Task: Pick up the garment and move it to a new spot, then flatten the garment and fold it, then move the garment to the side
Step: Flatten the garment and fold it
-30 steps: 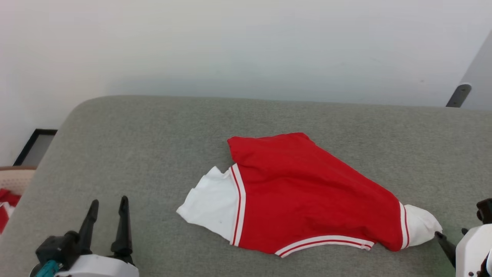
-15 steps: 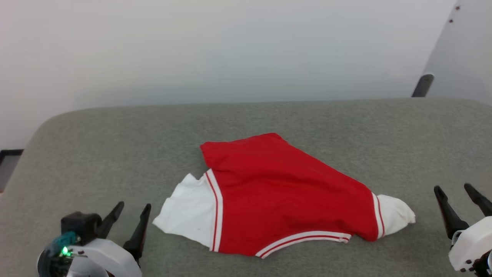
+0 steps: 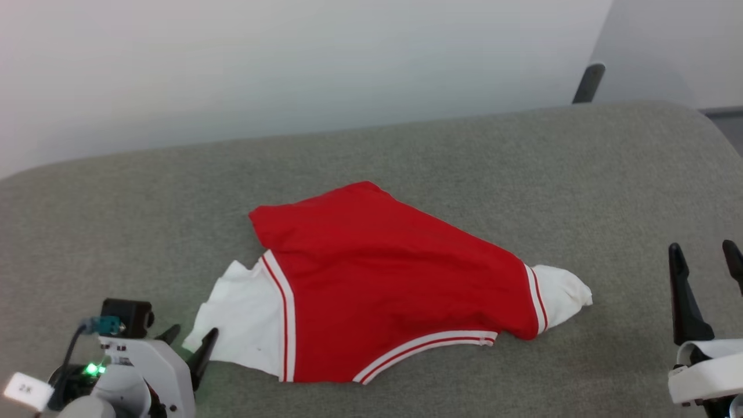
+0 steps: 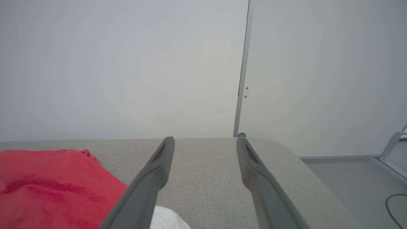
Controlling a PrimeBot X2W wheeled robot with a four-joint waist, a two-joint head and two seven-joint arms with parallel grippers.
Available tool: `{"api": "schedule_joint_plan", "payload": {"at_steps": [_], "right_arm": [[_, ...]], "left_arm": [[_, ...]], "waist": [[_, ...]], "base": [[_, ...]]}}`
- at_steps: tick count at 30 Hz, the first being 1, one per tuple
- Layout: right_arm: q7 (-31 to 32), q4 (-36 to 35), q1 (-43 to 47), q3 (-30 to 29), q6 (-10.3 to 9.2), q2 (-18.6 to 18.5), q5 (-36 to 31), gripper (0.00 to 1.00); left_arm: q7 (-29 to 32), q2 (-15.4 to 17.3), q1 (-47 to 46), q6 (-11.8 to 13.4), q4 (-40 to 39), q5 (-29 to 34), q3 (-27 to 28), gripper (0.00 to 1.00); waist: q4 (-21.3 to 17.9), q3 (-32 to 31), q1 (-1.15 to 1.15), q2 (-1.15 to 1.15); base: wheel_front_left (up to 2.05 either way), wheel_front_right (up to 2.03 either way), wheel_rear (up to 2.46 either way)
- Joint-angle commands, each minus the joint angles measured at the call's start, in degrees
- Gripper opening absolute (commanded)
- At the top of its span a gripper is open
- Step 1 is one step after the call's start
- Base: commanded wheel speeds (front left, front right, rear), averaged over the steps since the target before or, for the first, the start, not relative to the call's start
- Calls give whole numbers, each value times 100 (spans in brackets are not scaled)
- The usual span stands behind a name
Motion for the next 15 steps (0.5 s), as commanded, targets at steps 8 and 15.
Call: {"api": "schedule_joint_plan", "payload": {"at_steps": [8,15], "right_arm": [[-181,-8,85,-20,-5,193,-110,100],[-108,-46,93,19,-5,218,-153,100]], "left_arm": [[716,31,-493,95,903,-86,-199,100],[1256,-187,-691,133,1451,-264,-339,0]], "waist": [[-276,431,0,0],[-287,580,0,0]], "base": [[0,0,0],[0,0,0]]}}
